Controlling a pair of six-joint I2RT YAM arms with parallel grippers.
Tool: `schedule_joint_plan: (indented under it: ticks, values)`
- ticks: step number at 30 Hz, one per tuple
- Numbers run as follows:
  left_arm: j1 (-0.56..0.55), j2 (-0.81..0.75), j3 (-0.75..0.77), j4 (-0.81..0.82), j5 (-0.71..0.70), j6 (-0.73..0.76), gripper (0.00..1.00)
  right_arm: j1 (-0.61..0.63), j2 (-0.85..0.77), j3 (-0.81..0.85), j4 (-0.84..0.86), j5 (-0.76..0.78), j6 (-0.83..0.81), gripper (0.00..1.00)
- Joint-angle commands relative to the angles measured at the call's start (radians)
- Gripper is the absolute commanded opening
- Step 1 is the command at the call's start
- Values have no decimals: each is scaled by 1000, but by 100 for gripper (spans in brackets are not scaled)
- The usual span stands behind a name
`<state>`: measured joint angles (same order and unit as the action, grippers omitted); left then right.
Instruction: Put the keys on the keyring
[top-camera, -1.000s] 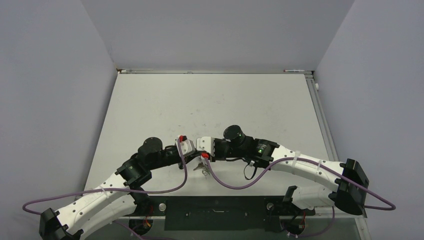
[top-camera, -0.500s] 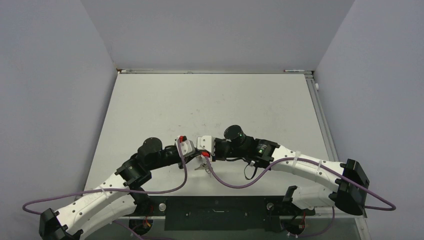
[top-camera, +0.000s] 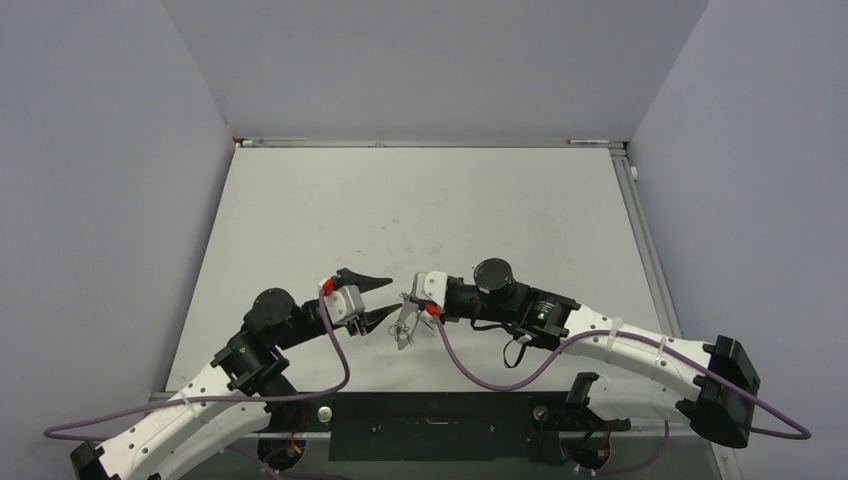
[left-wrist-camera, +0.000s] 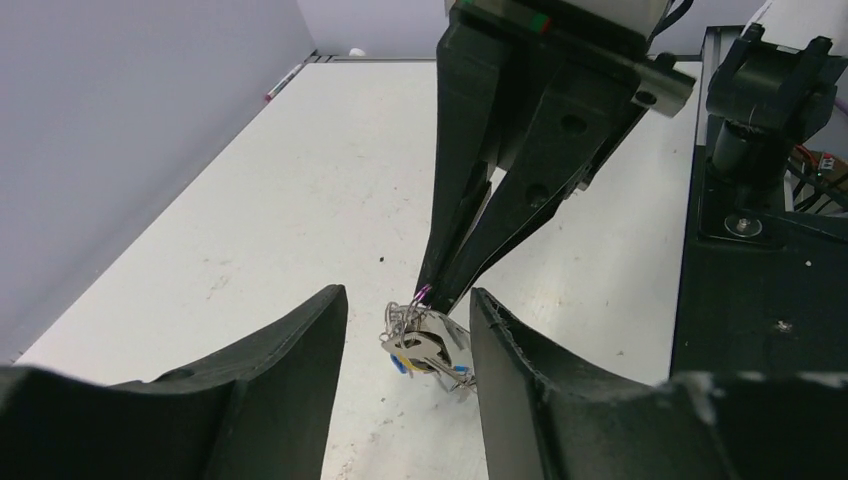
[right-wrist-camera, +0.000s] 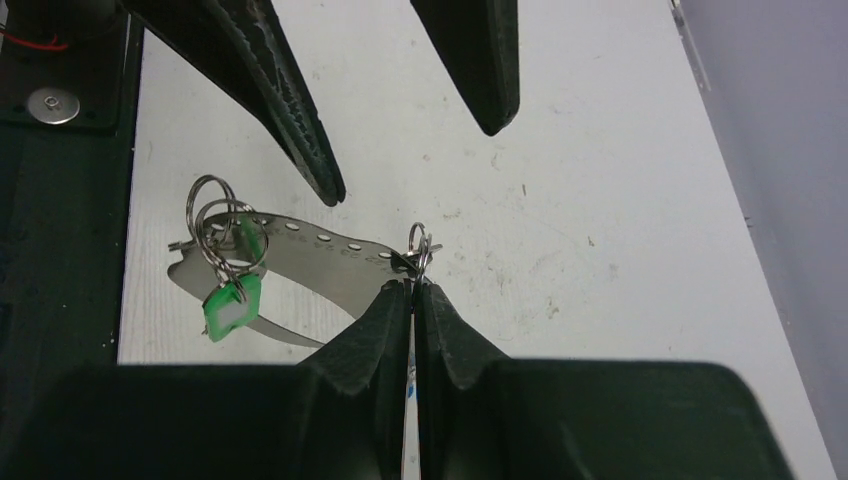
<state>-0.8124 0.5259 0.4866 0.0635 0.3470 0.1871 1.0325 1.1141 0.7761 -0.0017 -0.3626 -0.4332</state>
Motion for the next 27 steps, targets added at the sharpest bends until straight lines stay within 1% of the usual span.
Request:
schedule_joint_plan:
  ticks: [1,7,14,18,22,23,27]
  values:
    - [5,-8,-8,61,-1,2,43,-9,-70,-12,140,-20,17,5]
    - [7,-17,-12,67,15,11,33,-9,-112,-21,138,-49,15,5]
    - [10,-30,-16,67,5,17,29,-10,-168,-37,156,-94,14,5]
    - [10,-39,-17,72,7,14,29,-14,-185,-46,167,-114,11,5]
    - [11,-44,-27,89,73,5,40,-27,-205,-67,202,-182,19,5]
    - [10,-43,-28,91,97,4,42,-32,-210,-71,211,-201,24,5]
    - [11,-42,-33,108,169,-10,41,-43,-217,-70,221,-254,35,5]
